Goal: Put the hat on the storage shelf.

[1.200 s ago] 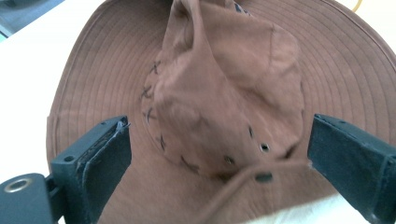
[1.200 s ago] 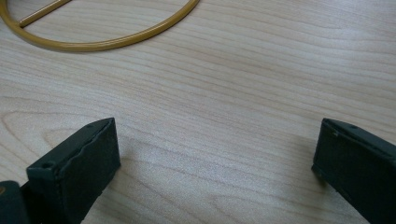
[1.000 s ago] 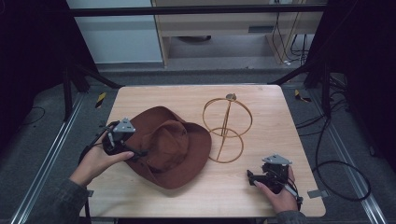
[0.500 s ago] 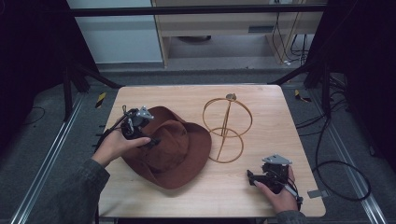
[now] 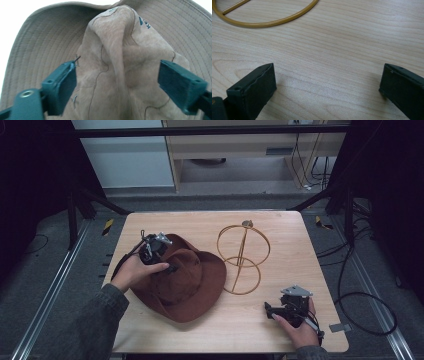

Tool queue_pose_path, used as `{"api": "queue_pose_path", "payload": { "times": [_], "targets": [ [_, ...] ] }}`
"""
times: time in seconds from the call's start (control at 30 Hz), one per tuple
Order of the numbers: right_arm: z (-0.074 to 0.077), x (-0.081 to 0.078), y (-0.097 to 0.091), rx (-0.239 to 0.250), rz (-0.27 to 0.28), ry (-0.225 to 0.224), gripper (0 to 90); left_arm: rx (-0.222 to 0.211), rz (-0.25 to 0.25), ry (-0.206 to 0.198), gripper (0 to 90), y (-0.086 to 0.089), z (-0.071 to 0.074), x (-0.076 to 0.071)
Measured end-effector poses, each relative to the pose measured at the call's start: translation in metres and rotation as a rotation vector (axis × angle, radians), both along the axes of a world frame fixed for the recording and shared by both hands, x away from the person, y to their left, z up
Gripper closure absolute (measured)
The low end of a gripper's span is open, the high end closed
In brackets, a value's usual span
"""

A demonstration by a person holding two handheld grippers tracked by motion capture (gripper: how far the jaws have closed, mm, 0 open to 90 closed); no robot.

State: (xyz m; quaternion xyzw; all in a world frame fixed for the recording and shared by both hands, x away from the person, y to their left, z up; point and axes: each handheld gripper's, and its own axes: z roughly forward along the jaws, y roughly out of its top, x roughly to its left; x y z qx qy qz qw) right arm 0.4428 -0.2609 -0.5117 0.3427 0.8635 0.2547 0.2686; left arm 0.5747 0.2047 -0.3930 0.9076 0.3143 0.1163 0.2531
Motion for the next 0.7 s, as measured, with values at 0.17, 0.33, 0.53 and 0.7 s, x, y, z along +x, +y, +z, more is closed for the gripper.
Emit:
{"api": "queue_pose_path", "payload": {
  "times": [0.17,0.33,0.53,0.7],
  "targets": [
    [0.000,0.000,0.000,0.000,0.000,0.000,0.7,0.023,-0.006,0.012,24.1,-0.008,-0.005,0.003],
    [0.000,0.000,0.000,0.000,0.000,0.000,0.7,0.036,-0.020,0.031,35.9,-0.014,-0.009,0.006],
    [0.000,0.000,0.000,0.000,0.000,0.000,0.7,0.069,-0.053,0.054,60.0,-0.019,-0.012,0.006],
    [0.000,0.000,0.000,-0.001,0.000,0.001,0.7,0.083,-0.067,0.058,83.3,-0.018,-0.011,0.005]
  ]
}}
